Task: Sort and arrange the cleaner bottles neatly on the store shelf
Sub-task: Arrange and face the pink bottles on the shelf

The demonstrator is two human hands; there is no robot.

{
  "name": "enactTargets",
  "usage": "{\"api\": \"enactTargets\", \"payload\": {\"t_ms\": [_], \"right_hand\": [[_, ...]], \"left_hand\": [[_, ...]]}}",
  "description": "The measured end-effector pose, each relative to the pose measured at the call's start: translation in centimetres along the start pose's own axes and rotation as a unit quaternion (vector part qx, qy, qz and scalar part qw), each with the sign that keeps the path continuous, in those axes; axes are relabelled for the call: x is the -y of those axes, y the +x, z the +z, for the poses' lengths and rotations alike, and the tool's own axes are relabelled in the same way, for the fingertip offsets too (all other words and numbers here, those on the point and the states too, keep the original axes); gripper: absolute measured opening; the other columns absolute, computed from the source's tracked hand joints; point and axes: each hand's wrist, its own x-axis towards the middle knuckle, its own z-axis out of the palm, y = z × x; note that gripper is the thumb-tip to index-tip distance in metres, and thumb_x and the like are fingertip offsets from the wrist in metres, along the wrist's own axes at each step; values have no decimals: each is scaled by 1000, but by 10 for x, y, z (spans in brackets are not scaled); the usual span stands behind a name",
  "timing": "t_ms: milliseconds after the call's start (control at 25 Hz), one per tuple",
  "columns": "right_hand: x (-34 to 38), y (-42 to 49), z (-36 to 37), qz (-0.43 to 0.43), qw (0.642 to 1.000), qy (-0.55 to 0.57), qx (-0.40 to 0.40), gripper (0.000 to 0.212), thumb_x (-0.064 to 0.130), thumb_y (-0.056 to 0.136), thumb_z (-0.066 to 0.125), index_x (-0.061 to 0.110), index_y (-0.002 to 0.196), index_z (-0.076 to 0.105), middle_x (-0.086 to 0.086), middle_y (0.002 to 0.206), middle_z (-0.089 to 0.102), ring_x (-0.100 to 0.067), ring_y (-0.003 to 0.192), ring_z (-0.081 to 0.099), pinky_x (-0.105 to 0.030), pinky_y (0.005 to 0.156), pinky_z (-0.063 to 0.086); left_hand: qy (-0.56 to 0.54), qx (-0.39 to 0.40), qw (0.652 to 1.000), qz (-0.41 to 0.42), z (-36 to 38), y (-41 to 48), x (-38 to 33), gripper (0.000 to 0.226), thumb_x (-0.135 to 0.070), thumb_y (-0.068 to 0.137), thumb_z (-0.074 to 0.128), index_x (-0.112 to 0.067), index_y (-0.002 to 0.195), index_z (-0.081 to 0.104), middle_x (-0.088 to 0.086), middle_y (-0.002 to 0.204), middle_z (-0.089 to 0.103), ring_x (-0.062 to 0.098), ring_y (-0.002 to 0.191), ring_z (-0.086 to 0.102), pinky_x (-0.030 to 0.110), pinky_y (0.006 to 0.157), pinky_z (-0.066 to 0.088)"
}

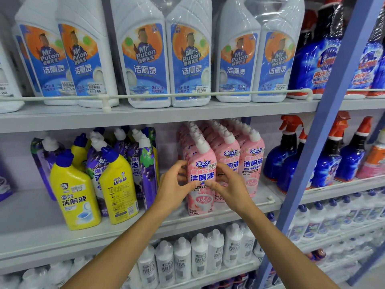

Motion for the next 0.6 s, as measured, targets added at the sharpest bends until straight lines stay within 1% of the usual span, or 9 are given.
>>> {"api": "enactTargets", "payload": {"t_ms": [120, 160, 200, 280, 400, 520, 600], "right_hand": [[3, 3, 3, -2, 1000, -12, 4, 48, 20, 91, 77, 28, 134, 56, 16, 122, 70, 0, 109, 68, -21, 90, 56], [3, 4, 3, 1, 1000, -13, 3, 49, 20, 91, 77, 29, 134, 56, 17, 122, 70, 1, 109, 68, -20, 90, 55], [2, 4, 2, 2, 1000, -16, 1, 49, 21, 91, 77, 27, 134, 57, 17, 121, 70, 1, 108, 68, -21, 91, 56], [0, 3, 0, 2, 1000, -27, -2, 48, 25, 91, 77, 21, 136, 59, 14, 122, 71, -1, 109, 68, -28, 93, 58], [0, 2, -2, -1, 999, -40, -2, 49, 31, 92, 76, 19, 136, 59, 13, 123, 71, -4, 111, 68, -36, 95, 59], [1, 2, -3, 4, 999, -43, -5, 48, 31, 90, 77, 18, 133, 60, 12, 121, 72, -3, 109, 69, -37, 94, 59], [1, 2, -4, 12, 999, -47, -5, 50, 32, 89, 78, 18, 134, 59, 13, 121, 72, -3, 108, 69, -37, 94, 59]], "left_hand": [[4, -1, 1000, 4, -2, 1, 0, 51, -19, 77, 87, -30, 117, 57, -11, 97, 71, 4, 84, 70, 18, 70, 57], [4, 2, 1000, 6, -2, 1, -1, 52, -19, 77, 87, -32, 117, 57, -11, 96, 71, 3, 83, 70, 17, 69, 56], [4, 5, 1000, 6, -2, 2, -1, 52, -19, 77, 87, -32, 118, 56, -11, 97, 70, 3, 83, 70, 16, 69, 56], [4, 9, 1000, 3, -2, 2, 0, 53, -21, 78, 87, -33, 120, 57, -12, 97, 70, 4, 83, 70, 18, 69, 57], [21, 4, 1000, 3, 1, 2, 1, 56, -24, 78, 87, -28, 125, 58, -14, 99, 70, 5, 82, 71, 21, 68, 59], [15, 12, 1000, -7, 6, 2, 2, 46, -18, 81, 85, -21, 118, 58, -12, 96, 71, 1, 82, 71, 18, 68, 58], [5, 19, 1000, -14, 7, 2, 1, 42, -14, 82, 83, -17, 116, 58, -9, 95, 72, 1, 82, 71, 19, 70, 57]]}}
